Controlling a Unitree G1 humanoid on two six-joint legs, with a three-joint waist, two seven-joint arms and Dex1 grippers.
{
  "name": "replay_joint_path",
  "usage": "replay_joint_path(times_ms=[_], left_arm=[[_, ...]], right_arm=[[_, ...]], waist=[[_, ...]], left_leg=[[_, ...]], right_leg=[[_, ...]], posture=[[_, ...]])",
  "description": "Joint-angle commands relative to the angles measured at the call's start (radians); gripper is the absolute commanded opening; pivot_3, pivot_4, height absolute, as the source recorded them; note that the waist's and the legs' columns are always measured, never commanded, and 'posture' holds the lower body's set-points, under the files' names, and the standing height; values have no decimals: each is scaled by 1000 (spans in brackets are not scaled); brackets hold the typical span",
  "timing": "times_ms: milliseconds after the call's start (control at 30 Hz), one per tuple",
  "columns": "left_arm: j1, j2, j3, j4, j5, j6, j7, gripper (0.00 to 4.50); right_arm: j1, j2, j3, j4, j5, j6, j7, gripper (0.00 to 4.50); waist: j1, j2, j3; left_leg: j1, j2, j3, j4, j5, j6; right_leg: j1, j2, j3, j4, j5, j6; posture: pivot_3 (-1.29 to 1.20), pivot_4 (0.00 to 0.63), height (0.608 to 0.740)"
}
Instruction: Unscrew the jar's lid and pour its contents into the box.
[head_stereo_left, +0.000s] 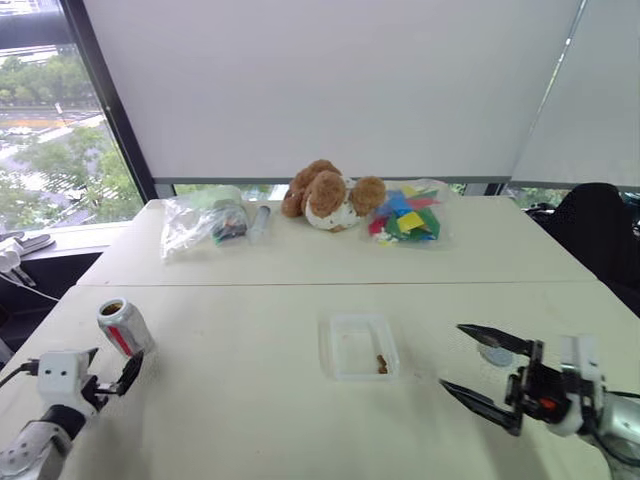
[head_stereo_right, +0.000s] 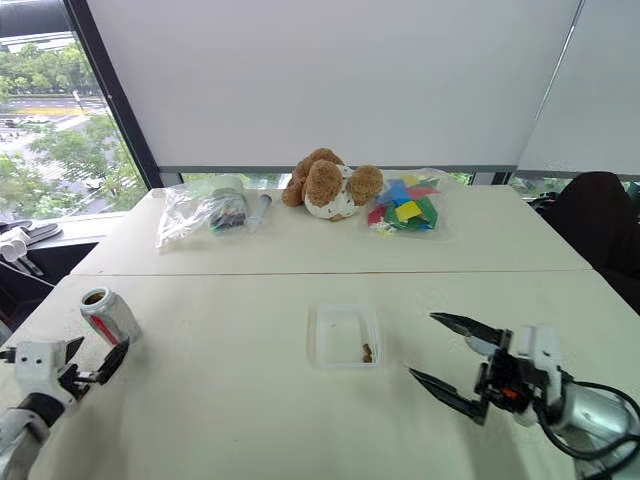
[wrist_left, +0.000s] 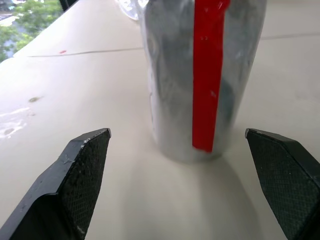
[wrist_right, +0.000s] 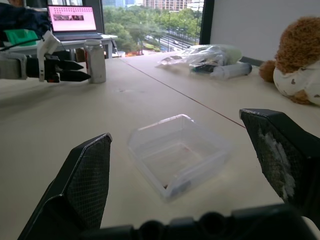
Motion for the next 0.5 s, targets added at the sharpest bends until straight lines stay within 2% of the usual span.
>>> replay_joint_path(times_ms=[33,100,167,233,333,500], left_arm=[[98,93,56,-123,-5,-18,-135,4459],[174,136,53,-197,-1,-30,-220,4459],[257,188,20,-282,168,-206,-249,4459],[316,226,8,-377,152,-234,-335,4459],[353,245,4,-468,95,-182,-398,4459],[322,246,8,-475,46,-95,-433,4459]], right_arm=[[27,-63,-95,26,26,-37,74,4500],[31,-98,-122,40,36,-22,96,4500],[19,-141,-137,53,49,21,115,4500],[-11,-181,-134,65,65,62,129,4500],[-40,-215,-104,76,57,82,170,4500],[-108,-205,-57,70,36,84,164,4500]], waist=[[-1,0,0],[0,0,0],[0,1,0],[1,2,-1],[2,3,-2],[1,4,-2]], left_leg=[[0,0,0,0,0,0],[0,1,1,0,0,0],[0,1,1,-1,-2,-2],[-1,2,2,-5,-2,-3],[-1,2,3,-7,-2,-3],[-1,3,3,-12,0,1]], right_leg=[[0,0,0,-1,-1,-1],[0,0,0,-3,-2,-4],[1,-2,0,-4,-2,-4],[1,-3,2,-11,-1,-6],[1,-4,2,-13,-1,-6],[-2,-2,0,-14,-2,-5]], posture=[[0,150,740],[0,150,740],[0,150,740],[0,150,740],[0,150,740],[0,150,740]])
